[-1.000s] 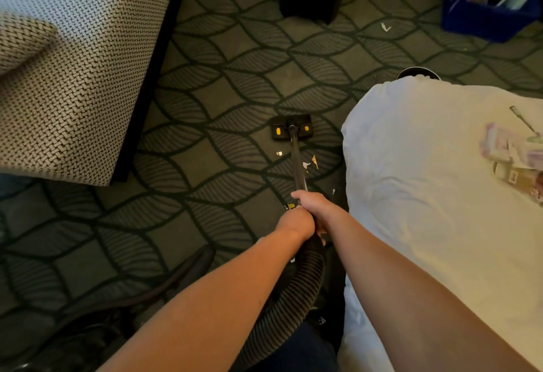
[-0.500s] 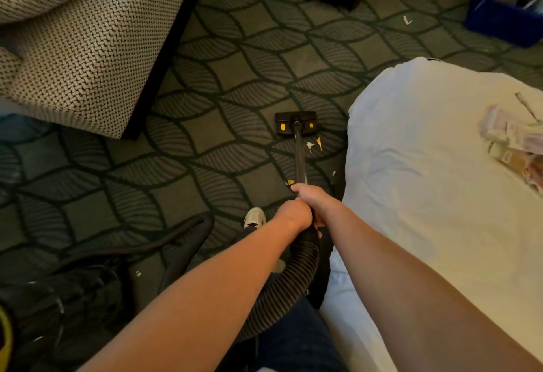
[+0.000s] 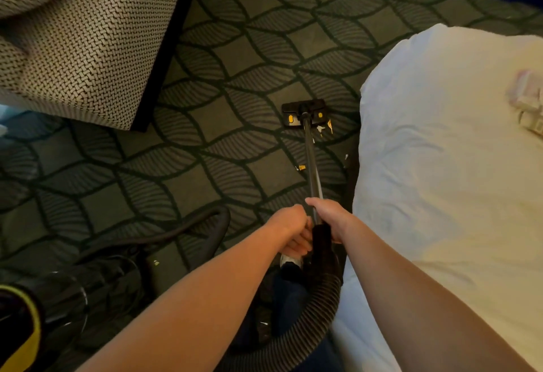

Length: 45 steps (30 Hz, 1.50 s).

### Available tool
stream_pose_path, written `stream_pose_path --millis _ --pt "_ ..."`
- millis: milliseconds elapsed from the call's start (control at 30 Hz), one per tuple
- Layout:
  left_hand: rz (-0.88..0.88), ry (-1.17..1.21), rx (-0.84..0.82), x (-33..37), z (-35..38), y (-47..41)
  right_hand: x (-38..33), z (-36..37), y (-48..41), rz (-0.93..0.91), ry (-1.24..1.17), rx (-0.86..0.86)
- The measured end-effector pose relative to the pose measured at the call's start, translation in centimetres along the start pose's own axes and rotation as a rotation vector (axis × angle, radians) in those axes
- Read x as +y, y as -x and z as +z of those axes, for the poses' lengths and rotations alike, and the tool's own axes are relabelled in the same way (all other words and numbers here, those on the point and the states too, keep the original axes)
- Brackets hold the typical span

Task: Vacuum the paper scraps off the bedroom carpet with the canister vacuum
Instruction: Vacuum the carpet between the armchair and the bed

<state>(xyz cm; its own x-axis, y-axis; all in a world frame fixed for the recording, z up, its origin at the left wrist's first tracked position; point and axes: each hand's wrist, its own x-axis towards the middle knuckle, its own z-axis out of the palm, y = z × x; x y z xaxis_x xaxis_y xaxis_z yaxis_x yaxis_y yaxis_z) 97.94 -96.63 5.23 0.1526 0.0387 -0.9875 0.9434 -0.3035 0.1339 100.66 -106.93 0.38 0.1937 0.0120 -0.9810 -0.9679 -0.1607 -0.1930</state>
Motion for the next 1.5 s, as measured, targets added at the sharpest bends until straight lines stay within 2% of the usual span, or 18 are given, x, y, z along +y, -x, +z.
stream_pose_path --millis 133,367,600,700,900,1133,1500 --pt "0.060 -0.078 0.035 0.2 -1.0 -5.1 2.8 -0.6 -2.8 0.023 -0.059 0.021" --pt "0.232 -0.195 0.036 0.0 1.2 -12.5 7.5 0.5 -5.9 -0.062 -0.107 0.083" --pt "0.389 -0.267 0.107 -2.3 2.4 -16.2 10.4 2.5 -7.0 -0.108 -0.156 0.069" --pt "0.452 -0.224 0.143 -3.4 2.9 -16.7 10.5 2.5 -6.5 -0.128 -0.153 0.076" --pt "0.438 -0.123 0.132 -4.6 3.8 -15.3 12.0 2.1 -5.2 -0.136 -0.128 0.096" --pt "0.418 -0.133 0.104 -9.3 6.2 -13.9 16.9 1.7 -2.5 -0.134 -0.068 0.077" --pt "0.320 -0.065 0.065 -15.2 9.6 -12.4 24.4 2.2 -2.0 -0.118 0.064 0.188"
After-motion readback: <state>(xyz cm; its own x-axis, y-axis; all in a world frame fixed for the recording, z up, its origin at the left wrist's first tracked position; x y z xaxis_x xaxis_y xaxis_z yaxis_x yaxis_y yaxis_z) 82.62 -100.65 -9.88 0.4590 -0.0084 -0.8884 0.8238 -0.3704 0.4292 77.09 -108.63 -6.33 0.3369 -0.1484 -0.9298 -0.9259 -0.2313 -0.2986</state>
